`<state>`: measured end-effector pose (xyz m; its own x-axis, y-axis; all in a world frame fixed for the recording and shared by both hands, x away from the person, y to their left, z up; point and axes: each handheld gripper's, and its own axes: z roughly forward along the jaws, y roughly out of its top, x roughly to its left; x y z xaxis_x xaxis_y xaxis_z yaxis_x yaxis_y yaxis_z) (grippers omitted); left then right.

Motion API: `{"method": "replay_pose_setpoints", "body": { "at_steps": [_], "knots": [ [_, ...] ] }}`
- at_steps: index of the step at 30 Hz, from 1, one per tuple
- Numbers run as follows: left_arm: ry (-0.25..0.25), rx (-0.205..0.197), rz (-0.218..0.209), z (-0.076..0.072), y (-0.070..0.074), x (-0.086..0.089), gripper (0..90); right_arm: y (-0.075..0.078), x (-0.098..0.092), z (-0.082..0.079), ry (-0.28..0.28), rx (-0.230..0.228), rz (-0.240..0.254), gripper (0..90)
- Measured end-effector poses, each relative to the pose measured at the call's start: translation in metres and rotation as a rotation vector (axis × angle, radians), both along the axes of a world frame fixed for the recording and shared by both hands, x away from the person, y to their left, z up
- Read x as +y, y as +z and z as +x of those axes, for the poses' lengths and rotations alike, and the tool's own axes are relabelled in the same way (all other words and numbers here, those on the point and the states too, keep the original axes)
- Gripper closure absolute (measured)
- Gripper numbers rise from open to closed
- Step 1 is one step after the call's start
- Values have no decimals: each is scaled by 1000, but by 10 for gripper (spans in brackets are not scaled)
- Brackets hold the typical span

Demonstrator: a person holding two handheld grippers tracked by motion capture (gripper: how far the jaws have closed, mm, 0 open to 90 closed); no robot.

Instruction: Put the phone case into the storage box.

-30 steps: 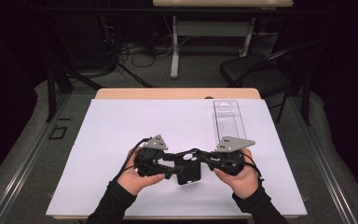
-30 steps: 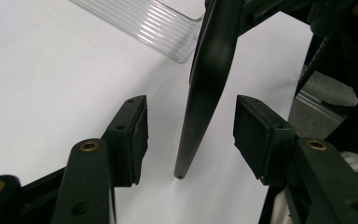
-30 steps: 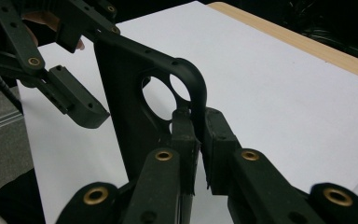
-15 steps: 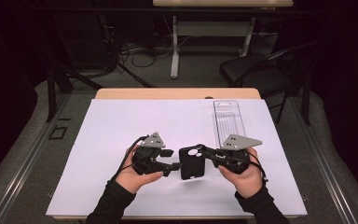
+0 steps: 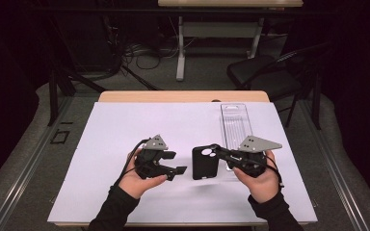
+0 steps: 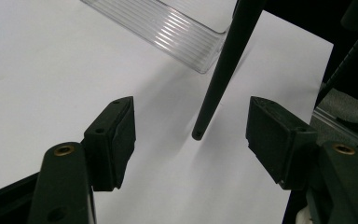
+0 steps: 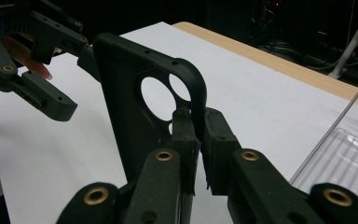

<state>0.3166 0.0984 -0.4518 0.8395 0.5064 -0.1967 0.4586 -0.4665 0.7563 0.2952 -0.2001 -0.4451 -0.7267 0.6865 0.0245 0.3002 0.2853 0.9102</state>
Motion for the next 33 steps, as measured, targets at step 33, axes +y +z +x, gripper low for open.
{"method": "replay_pose_setpoints", "body": {
  "at_steps": [33],
  "knots": [
    [94,2,-77,10,-1,33,226,34,-41,18,-45,-89,14,847]
  ]
}}
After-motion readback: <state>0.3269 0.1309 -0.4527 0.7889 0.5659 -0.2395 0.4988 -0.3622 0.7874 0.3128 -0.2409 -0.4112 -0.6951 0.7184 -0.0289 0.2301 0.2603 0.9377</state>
